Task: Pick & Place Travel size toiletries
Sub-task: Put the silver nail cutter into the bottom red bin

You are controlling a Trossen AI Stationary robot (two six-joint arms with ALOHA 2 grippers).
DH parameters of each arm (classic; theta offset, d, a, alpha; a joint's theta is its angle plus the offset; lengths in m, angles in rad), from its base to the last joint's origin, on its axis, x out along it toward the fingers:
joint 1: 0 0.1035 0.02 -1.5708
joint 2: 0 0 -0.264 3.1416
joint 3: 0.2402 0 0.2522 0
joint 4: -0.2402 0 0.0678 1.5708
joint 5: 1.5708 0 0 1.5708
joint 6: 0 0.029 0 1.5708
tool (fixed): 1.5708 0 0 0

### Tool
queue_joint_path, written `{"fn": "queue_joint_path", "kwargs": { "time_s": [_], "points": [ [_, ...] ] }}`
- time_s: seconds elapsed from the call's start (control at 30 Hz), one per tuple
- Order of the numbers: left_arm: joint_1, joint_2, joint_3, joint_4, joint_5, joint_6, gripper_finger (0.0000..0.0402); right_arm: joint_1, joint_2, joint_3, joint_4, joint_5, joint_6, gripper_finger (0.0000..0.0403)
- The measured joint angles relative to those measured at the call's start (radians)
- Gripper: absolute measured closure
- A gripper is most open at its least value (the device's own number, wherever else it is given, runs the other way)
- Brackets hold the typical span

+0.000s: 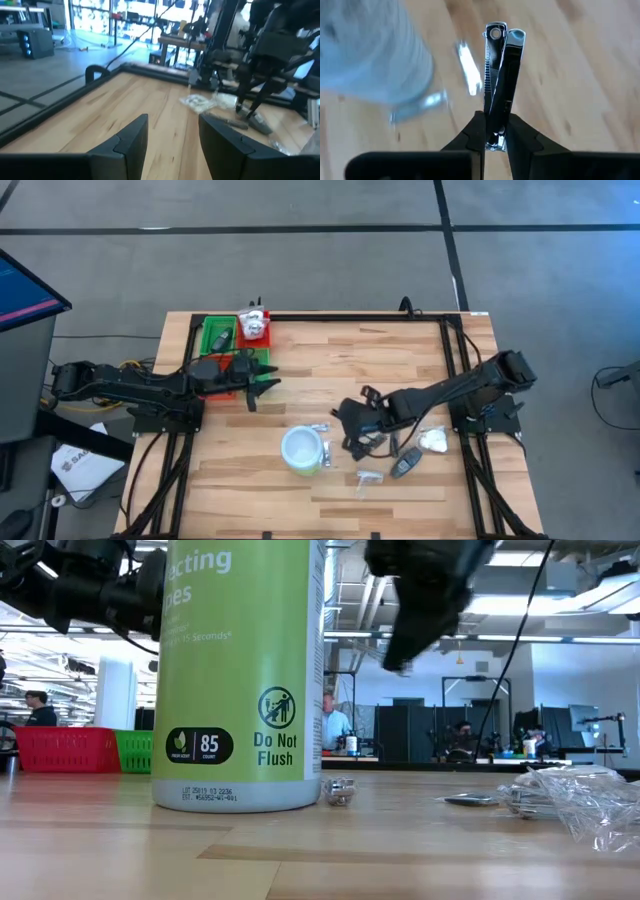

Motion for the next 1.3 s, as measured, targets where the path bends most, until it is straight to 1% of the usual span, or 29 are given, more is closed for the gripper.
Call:
{"fn": "queue_joint_path", "kwargs": {
  "time_s": [0.17,0.37,0.5,0.63,0.73,0.77,1.03,1.17,1.3],
  "points": [
    [0.0,0.0,0.0,0.05,0.067,0.0,0.0237,-0.066,0.0,0.0,0.134,0.004,-0.147,0.0364],
    [0.0,0.0,0.0,0.06,0.072,0.002,0.0241,-0.138,0.0,0.0,0.298,-0.001,-0.301,0.0364],
    [0.0,0.0,0.0,0.063,0.072,0.003,0.0242,-0.181,0.0,0.0,0.381,-0.004,-0.364,0.0364],
    [0.0,0.0,0.0,0.08,0.072,0.003,0.0243,-0.212,0.0,0.0,0.473,-0.014,-0.409,0.0364],
    [0.0,0.0,0.0,0.114,0.073,0.004,0.0243,-0.233,0.016,0.001,0.558,-0.077,-0.453,0.0364],
    [0.0,0.0,0.0,0.124,0.073,0.004,0.0243,-0.239,0.023,0.0,0.572,-0.084,-0.462,0.0364],
    [0.0,0.002,0.0,0.181,0.073,0.001,0.0243,-0.269,0.029,0.0,0.663,-0.086,-0.5,0.0364],
    [0.0,0.043,0.0,0.248,0.073,0.001,0.0243,-0.268,0.028,0.0,0.69,-0.111,-0.507,0.0364],
    [0.0,0.127,0.0,0.344,0.073,0.001,0.0243,-0.268,0.028,0.0,0.687,-0.113,-0.507,0.0364]
  ]
}}
